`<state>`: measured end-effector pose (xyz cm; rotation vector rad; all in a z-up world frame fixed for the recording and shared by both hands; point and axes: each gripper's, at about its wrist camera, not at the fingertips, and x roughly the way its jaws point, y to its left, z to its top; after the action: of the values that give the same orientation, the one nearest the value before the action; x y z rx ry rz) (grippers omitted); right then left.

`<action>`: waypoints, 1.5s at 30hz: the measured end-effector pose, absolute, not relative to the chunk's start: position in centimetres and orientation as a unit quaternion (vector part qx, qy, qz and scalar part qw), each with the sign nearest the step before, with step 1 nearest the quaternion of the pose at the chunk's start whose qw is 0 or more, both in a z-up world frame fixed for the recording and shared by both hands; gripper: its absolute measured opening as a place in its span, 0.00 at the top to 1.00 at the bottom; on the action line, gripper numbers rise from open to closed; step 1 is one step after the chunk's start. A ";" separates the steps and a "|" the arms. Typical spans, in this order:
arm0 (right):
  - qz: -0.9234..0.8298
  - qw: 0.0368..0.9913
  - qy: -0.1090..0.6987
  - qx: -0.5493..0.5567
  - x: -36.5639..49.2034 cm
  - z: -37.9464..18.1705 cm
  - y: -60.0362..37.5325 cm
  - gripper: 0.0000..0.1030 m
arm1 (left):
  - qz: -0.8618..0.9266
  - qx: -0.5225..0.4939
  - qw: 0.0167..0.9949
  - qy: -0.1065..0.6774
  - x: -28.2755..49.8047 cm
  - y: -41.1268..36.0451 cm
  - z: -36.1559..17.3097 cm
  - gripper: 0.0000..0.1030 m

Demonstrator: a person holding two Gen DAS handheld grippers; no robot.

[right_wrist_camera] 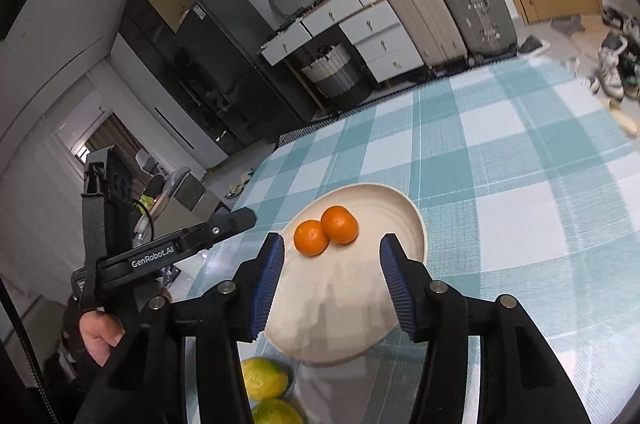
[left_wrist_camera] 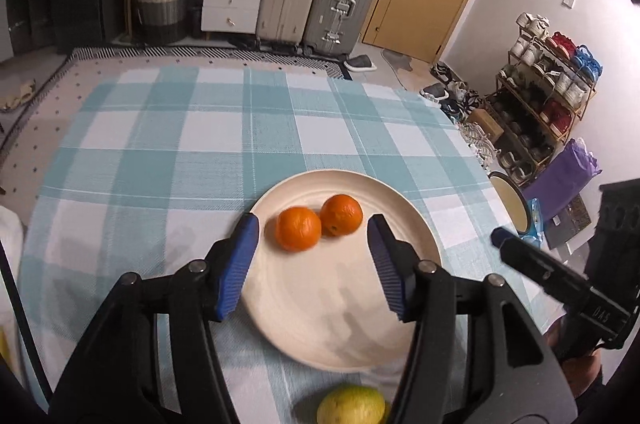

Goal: Organize fruits
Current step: 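Lower the oranges onto the plate and open both tools, then move both tools back toward the remaining fruit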

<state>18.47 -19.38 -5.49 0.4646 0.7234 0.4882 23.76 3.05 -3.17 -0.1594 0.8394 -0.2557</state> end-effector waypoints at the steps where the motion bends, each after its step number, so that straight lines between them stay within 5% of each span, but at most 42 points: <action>1: 0.233 0.884 0.342 0.216 17.9 -5.0 -19.3 0.49 | -0.118 -0.072 0.905 0.402 22.9 3.1 -2.8 0.43; 5: 0.228 0.897 0.325 0.195 15.9 -3.2 -19.1 0.45 | -0.106 -0.054 0.915 0.386 19.8 3.2 -1.1 0.40; 9: 0.221 0.908 0.302 0.192 13.7 -1.8 -19.0 0.20 | -0.102 -0.049 0.922 0.371 16.8 3.2 0.5 0.30; 14: 0.226 0.912 0.291 0.179 11.4 -0.4 -18.6 0.20 | -0.084 -0.041 0.932 0.351 13.1 3.3 2.1 0.20; 24: 0.238 0.916 0.285 0.148 7.2 0.2 -17.1 0.12 | -0.040 -0.024 0.938 0.342 7.8 3.9 2.1 0.17; 28: 0.243 0.911 0.298 0.149 6.3 -0.6 -17.0 0.12 | -0.031 -0.039 0.937 0.347 6.3 4.6 1.4 0.05; 45: 0.258 0.872 0.385 0.158 5.9 -6.9 -15.2 0.12 | -0.043 -0.065 0.915 0.397 5.3 5.6 -4.4 0.01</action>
<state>5.87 -15.18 -6.87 0.3299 0.8047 0.5402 5.32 5.64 -4.40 -0.1339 0.8173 -0.0889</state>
